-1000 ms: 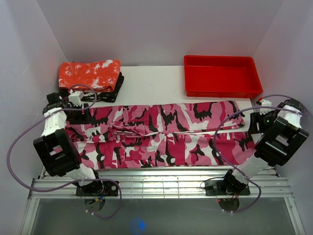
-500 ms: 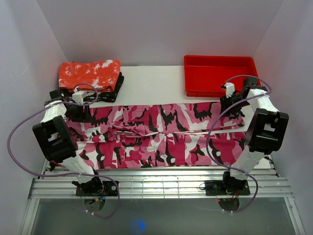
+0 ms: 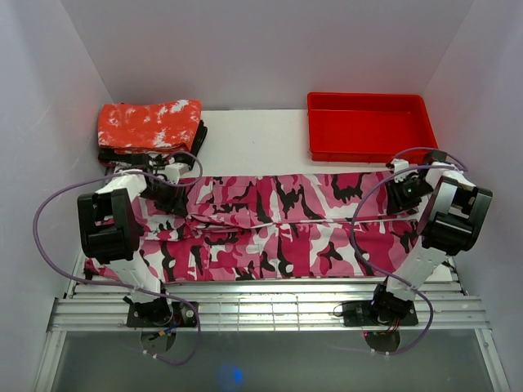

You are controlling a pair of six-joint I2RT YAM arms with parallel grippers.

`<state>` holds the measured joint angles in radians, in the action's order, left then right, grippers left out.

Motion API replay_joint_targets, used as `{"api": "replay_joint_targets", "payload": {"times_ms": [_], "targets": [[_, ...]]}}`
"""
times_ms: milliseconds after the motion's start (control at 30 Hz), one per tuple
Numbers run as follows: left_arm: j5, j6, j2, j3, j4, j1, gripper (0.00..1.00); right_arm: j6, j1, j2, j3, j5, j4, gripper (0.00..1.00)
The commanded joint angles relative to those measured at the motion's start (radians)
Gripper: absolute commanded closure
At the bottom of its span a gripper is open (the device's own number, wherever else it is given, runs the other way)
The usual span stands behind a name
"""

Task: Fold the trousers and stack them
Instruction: Flatten the trousers out

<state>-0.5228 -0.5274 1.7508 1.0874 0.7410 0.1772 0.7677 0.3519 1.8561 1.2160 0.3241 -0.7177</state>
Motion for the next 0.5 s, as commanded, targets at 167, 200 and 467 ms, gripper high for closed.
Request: {"api": "replay_joint_targets", "payload": {"times_ms": [167, 200, 467], "targets": [[-0.072, 0.027, -0.026, 0.161, 0.060, -0.032, 0.43, 0.143, 0.078, -0.018, 0.033, -0.034, -0.127, 0.59], [-0.074, 0.014, -0.040, 0.178, 0.063, -0.007, 0.43, 0.147, 0.076, -0.023, 0.075, -0.014, -0.167, 0.56], [-0.075, -0.281, 0.137, 0.616, 0.372, 0.180, 0.40, 0.180, 0.068, 0.084, 0.473, 0.122, -0.334, 0.27]]}}
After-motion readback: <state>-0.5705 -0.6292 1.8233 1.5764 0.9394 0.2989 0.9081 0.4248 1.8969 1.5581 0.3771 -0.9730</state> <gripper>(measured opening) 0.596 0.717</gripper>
